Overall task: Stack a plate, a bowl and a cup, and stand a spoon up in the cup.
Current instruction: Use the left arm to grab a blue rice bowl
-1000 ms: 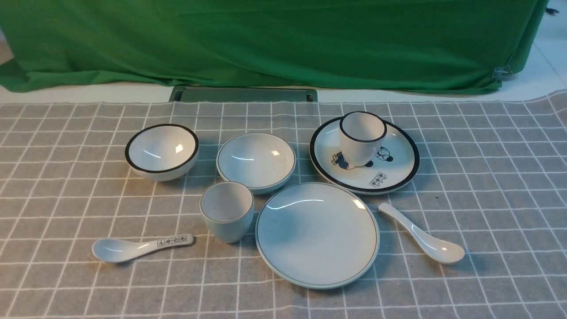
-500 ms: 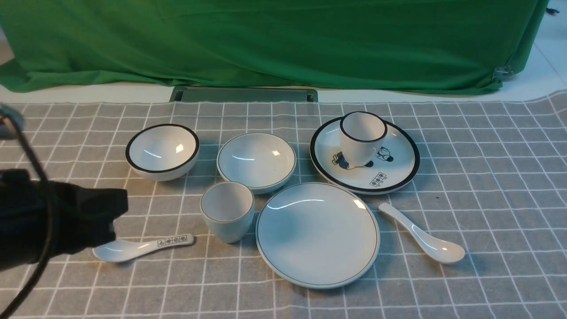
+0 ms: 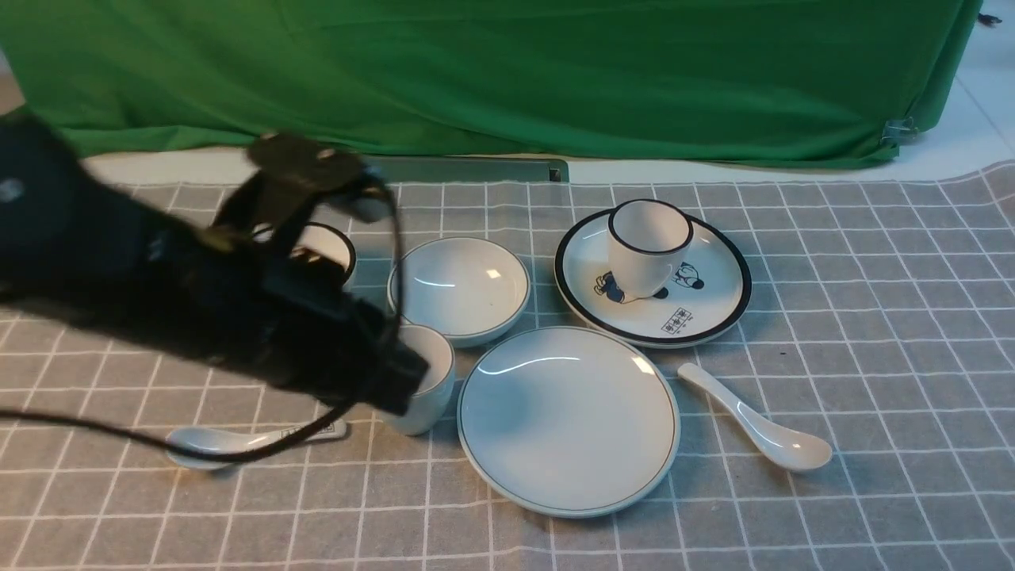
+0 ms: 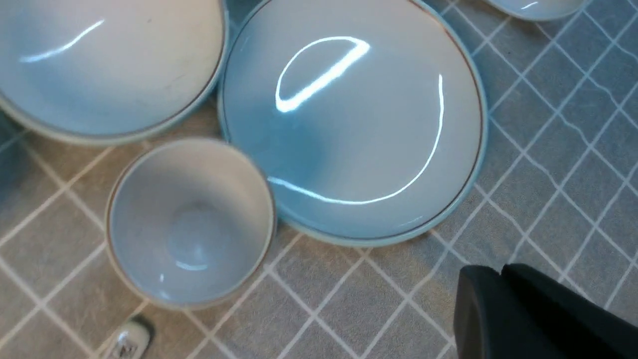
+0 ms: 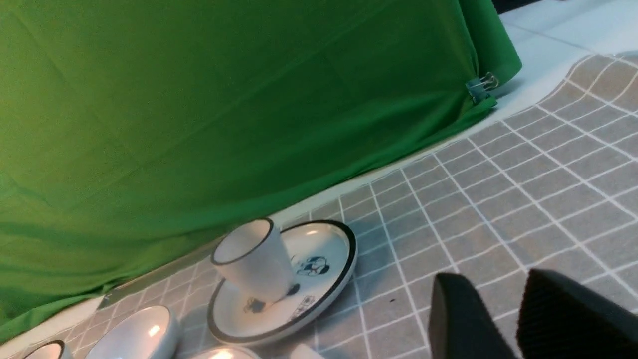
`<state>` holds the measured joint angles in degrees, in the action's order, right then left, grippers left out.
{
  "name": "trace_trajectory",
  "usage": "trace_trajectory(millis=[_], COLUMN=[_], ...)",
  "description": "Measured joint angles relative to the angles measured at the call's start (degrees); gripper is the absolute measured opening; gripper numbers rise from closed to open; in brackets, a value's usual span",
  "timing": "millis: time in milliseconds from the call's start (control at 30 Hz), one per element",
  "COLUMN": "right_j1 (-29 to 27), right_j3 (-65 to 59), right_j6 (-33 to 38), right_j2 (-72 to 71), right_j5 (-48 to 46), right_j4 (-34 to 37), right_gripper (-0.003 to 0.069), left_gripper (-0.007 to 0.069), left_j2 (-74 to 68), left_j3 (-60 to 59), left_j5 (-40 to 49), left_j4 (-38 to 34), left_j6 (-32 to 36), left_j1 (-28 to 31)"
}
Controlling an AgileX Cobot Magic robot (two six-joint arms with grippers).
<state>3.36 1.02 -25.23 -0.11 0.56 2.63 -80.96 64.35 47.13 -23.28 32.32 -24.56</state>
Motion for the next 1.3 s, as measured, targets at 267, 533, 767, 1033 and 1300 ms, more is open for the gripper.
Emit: trace_trajectory(millis=[267, 533, 767, 1033, 1300], right_j1=[7.75, 17.3, 19.71, 19.71, 19.71], right_j3=[20.91, 39.76, 40.44, 40.45, 40.45], right_j6=[12.44, 27.17, 28.06, 28.12, 28.12], right_j2=[9.96, 24.04, 25.54, 25.54, 25.56], right_j5=[-23.03, -48.66, -50.09, -50.43, -51.13], right_j4=[0.05, 0.05, 0.05, 0.05, 0.05], right_gripper=[0.0104, 0.0097, 0.0101, 0.0115, 0.013], left_gripper=[0.0018, 0.0099, 0.0328, 0.0406, 0.0392], left_j2=[-15.83, -34.9, -46.49, -49.81, -51.2], left_j3=[19.6, 39.73, 49.34, 49.59, 49.7], left_j5=[9.14, 14.33, 14.68, 10.8, 9.53], left_j4=[3.06, 11.7, 14.34, 20.25, 20.29], left_j6=[-1.38, -2.7, -5.22, -8.66, -8.27], left_j1=[-1.11, -1.11, -1.11, -1.11, -1.11])
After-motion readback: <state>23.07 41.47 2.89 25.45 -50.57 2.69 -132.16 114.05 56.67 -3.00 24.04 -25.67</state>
